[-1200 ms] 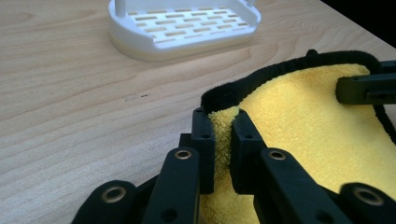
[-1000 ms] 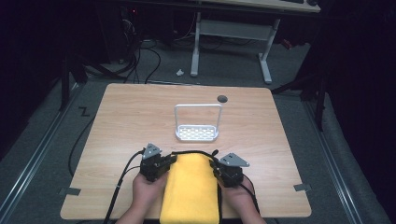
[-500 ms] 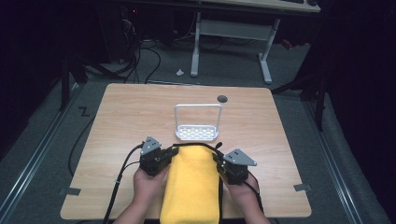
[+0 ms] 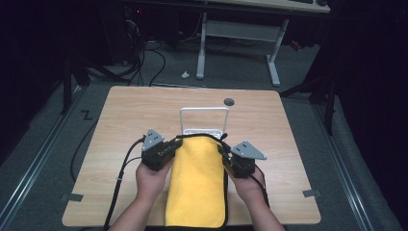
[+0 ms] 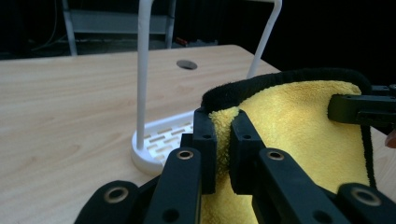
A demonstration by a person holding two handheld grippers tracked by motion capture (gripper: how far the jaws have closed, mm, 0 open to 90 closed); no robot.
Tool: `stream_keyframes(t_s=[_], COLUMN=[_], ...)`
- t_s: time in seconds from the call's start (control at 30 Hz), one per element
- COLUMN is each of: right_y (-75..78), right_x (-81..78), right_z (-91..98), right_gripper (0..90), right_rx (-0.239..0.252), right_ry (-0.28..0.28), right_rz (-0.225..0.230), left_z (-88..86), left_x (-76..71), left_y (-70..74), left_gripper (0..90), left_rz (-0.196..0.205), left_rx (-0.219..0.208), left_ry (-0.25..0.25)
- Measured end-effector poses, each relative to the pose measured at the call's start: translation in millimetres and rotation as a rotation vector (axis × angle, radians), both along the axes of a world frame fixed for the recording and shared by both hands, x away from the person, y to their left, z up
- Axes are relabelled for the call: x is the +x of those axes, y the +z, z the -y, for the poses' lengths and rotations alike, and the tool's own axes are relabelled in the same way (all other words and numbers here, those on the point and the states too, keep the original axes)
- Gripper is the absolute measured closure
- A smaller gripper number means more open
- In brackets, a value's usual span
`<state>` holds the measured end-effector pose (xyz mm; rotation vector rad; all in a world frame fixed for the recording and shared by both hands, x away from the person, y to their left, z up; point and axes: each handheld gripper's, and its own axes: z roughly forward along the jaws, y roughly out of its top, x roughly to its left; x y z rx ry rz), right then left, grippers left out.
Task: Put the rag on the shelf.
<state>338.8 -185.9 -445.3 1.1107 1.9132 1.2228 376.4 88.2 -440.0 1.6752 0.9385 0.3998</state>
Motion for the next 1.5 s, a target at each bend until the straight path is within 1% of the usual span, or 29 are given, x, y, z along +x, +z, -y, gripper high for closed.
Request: stream_keyframes(t_s=[0.07, 0.1, 0.2, 0.27, 0.4, 0.47, 0.77, 0.87, 0.93, 1.03, 1.13, 1.3, 1.43, 1.5], right_y=[7.2, 9.7, 18.9, 25.1, 35.9, 41.9, 64.3, 71.8, 76.8, 84.2, 93.2, 107.2, 118.2, 122.5], right_x=[2.9, 3.7, 6.6, 7.5, 8.1, 8.3, 7.7, 7.6, 7.2, 7.6, 7.4, 8.5, 13.3, 16.5], right_z=[0.1, 0.3, 0.7, 1.1, 1.7, 2.2, 0.5, 0.1, 0.1, -0.1, -1.4, -2.3, -4.1, -4.0], right_gripper=[80.6, 80.7, 80.7, 80.7, 80.6, 80.6, 80.6, 80.6, 80.6, 80.6, 80.6, 80.6, 80.6, 80.7], right_rx=[0.012, 0.015, 0.035, 0.035, 0.034, 0.040, 0.034, 0.038, 0.042, 0.032, 0.027, 0.030, 0.019, 0.024], right_ry=[-0.001, -0.001, -0.004, -0.007, -0.007, -0.007, -0.011, -0.013, -0.013, -0.011, -0.012, -0.014, -0.016, -0.017], right_rz=[0.015, 0.019, 0.030, 0.046, 0.080, 0.093, 0.149, 0.166, 0.184, 0.207, 0.230, 0.260, 0.284, 0.285], left_z=[-0.7, -1.0, -1.4, -1.3, -1.2, -0.7, -2.1, -2.5, -3.1, -4.2, -4.5, -4.4, -4.4, -6.5], left_x=[1.4, 2.0, 3.0, 3.6, 5.4, 5.8, 7.0, 5.3, 4.4, 5.7, 7.0, 10.3, 15.3, 20.8], left_y=[6.7, 11.1, 20.6, 27.1, 39.0, 43.3, 63.7, 71.0, 75.8, 83.9, 94.2, 109.5, 119.4, 122.8], left_gripper=[83.3, 83.3, 83.4, 83.4, 83.4, 83.4, 83.4, 83.4, 83.4, 83.4, 83.4, 83.5, 83.4, 83.5], left_rz=[0.009, 0.018, 0.039, 0.059, 0.083, 0.094, 0.135, 0.161, 0.172, 0.185, 0.211, 0.237, 0.267, 0.261], left_rx=[-0.005, -0.015, -0.018, -0.025, -0.044, -0.045, -0.068, -0.062, -0.071, -0.069, -0.069, -0.084, -0.080, -0.102], left_ry=[0.004, 0.007, 0.007, 0.008, 0.009, 0.008, 0.008, 0.008, 0.011, 0.011, 0.011, 0.009, 0.012, 0.008])
